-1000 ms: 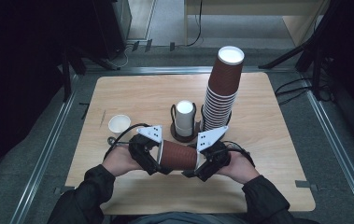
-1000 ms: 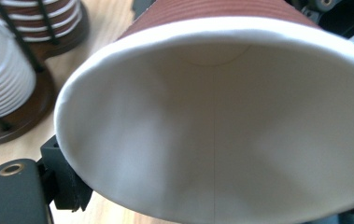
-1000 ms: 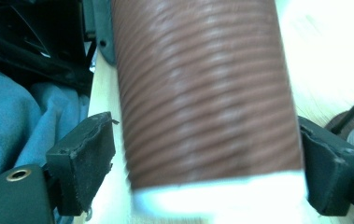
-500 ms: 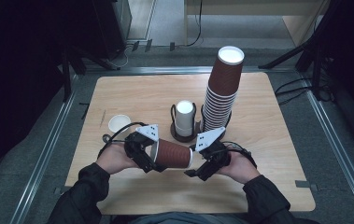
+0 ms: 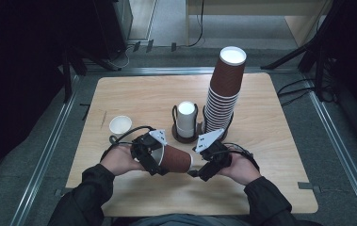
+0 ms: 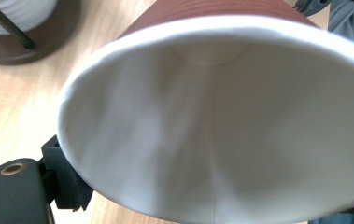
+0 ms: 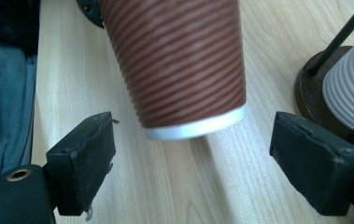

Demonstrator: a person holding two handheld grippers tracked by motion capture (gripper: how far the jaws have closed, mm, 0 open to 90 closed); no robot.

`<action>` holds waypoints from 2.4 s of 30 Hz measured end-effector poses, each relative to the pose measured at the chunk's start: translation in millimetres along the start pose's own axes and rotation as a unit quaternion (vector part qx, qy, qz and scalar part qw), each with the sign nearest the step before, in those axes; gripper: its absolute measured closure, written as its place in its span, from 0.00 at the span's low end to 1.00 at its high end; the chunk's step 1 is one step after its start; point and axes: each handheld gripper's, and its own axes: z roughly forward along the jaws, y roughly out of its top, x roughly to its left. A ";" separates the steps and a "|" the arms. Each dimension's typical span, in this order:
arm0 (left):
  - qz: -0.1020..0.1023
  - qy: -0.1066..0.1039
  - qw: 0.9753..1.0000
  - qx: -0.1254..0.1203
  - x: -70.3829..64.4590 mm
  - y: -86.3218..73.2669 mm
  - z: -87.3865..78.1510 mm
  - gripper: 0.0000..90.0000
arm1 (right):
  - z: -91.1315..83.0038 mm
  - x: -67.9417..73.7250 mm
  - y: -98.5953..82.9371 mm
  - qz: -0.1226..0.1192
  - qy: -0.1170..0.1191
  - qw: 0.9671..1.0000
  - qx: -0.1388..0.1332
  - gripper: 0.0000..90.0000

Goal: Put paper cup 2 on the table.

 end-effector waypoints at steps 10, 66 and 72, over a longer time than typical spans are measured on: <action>0.011 -0.028 1.000 0.000 -11.2 12.3 7.0 0.11 | 11.5 8.6 5.1 -0.020 0.023 0.999 0.013 0.16; 0.018 -0.037 0.983 -0.181 -8.0 -2.6 -13.5 0.00 | -10.2 -0.8 3.4 0.006 0.020 0.998 -0.054 0.23; 0.020 -0.039 0.981 -0.190 -11.1 3.6 -9.9 0.00 | -8.8 1.2 4.8 -0.002 0.023 0.998 -0.061 0.23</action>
